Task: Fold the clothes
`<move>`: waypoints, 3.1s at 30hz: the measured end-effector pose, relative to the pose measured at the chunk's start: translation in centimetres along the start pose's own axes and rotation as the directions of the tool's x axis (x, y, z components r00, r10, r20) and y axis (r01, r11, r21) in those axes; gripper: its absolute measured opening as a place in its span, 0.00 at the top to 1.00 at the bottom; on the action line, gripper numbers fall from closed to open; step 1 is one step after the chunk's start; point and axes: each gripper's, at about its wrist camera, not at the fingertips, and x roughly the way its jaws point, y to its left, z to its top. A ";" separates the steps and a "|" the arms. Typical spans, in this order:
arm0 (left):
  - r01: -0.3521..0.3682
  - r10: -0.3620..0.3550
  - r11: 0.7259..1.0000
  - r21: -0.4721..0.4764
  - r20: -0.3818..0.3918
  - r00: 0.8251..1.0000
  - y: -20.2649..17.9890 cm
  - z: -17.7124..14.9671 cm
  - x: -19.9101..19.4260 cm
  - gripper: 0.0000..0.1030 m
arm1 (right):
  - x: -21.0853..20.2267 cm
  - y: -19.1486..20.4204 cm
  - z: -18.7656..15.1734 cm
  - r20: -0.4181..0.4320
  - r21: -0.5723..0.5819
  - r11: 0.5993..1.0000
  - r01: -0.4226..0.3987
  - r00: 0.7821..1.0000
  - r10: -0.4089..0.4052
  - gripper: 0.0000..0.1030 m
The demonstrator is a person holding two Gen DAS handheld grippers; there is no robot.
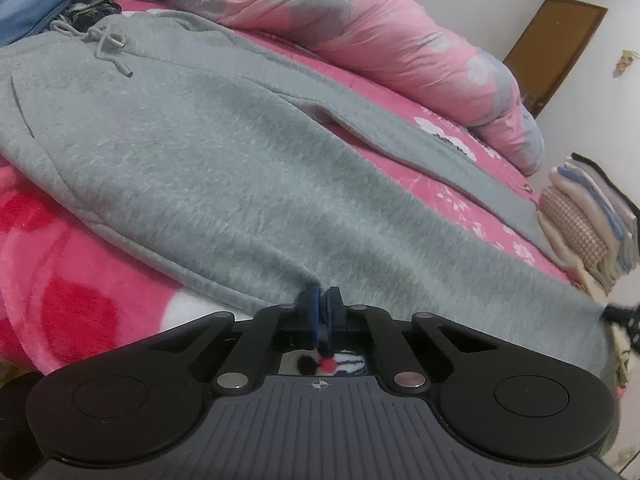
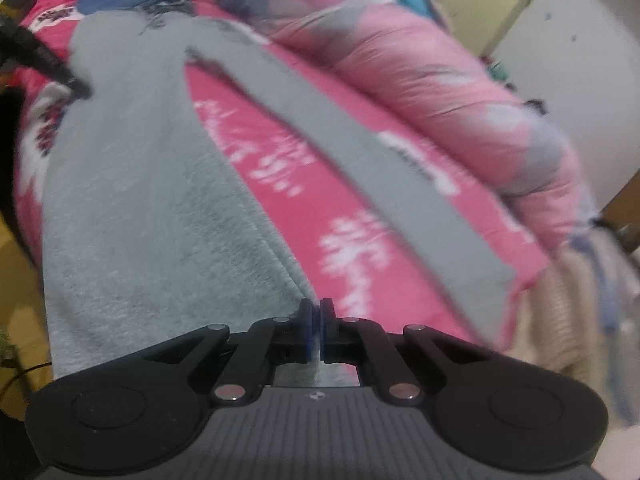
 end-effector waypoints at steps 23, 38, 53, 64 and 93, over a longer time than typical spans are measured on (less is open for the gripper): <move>0.048 -0.050 0.997 -0.067 -0.032 0.998 1.2 0.4 -0.3 0.93 | -5.4 -9.8 -14.3 -0.011 0.855 0.507 0.110 0.981 -0.194 0.78; -0.064 0.063 0.995 0.079 0.020 0.998 -4.0 0.7 -2.5 0.80 | -3.7 -6.0 -12.9 0.133 0.677 0.735 0.028 0.978 -0.159 0.56; -0.056 0.056 0.998 -0.005 -0.020 0.998 -1.8 0.3 -0.9 0.80 | -1.4 -11.0 -5.7 0.061 0.381 0.916 0.124 0.985 -0.159 0.98; 0.010 -0.011 0.999 -0.033 -0.032 0.999 -0.5 0.3 -1.1 0.80 | 0.2 -16.1 -10.5 -0.145 0.680 0.661 0.319 0.941 -0.306 0.64; -0.017 0.061 0.910 -0.415 0.093 0.994 7.6 1.3 -5.8 0.60 | -2.7 -0.4 -29.7 0.388 0.754 -0.447 -0.481 0.876 -0.287 0.83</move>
